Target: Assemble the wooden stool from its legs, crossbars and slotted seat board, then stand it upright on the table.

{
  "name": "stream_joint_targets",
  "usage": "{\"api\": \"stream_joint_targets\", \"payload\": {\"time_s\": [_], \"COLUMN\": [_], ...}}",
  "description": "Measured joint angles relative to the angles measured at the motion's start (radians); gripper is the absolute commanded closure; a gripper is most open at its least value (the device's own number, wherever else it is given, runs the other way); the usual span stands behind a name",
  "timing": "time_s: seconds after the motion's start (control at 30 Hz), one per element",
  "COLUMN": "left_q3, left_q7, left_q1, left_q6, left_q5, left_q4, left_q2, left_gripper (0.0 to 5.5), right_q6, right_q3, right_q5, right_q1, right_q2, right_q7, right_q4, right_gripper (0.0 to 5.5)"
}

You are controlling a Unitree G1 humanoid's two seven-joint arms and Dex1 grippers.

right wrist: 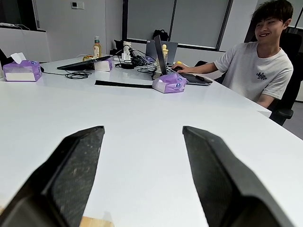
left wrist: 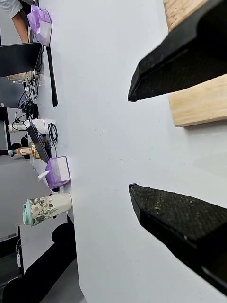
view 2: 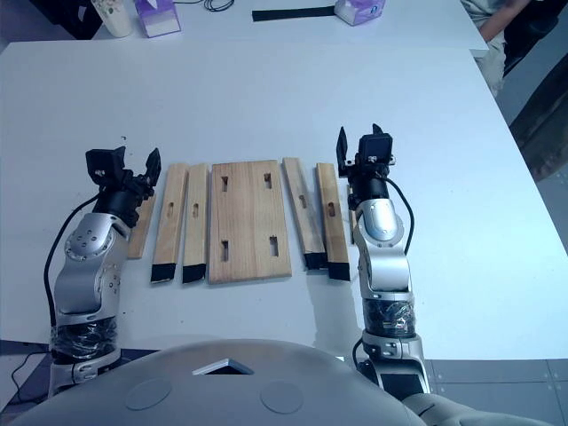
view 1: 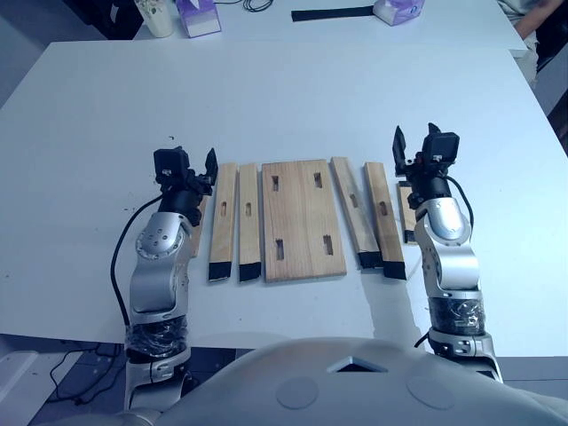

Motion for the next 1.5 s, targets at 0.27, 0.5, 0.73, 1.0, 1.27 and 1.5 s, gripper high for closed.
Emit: {"api": "stream_joint_targets", "payload": {"time_s": [0.27, 0.5, 0.73, 1.0, 1.27, 1.5], "left_q3": [-0.003, -0.002, 0.011, 0.079, 0.129, 0.139], "left_q7": [-0.008, -0.024, -0.028, -0.194, -0.412, -0.425], "left_q1": [0.002, 0.001, 0.024, 0.067, 0.1, 0.111], "left_q6": [0.014, 0.033, 0.045, 0.195, 0.5, 0.589], "left_q5": [-0.001, -0.002, -0.003, -0.031, -0.18, -0.242], "left_q4": [-0.006, -0.012, -0.032, -0.074, -0.209, -0.241], "left_q2": [0.006, 0.029, 0.042, 0.273, 0.493, 0.506], "left_gripper": [2.28, 2.28, 2.28, 2.28, 2.28, 2.28], "right_q6": [0.009, 0.018, 0.02, 0.027, 0.027, 0.028], "right_q3": [0.008, 0.012, 0.014, 0.005, 0.01, 0.009], "right_q5": [-0.005, -0.009, -0.009, -0.013, -0.047, -0.048], "right_q1": [0.015, 0.037, 0.042, 0.105, 0.245, 0.25], "right_q2": [0.007, 0.027, 0.033, 0.052, 0.123, 0.12], "right_q7": [-0.006, -0.021, -0.021, -0.063, -0.155, -0.157], "right_q4": [-0.021, -0.038, -0.042, -0.112, -0.211, -0.23], "right_gripper": [2.45, 2.45, 2.45, 2.45, 2.45, 2.45]}}
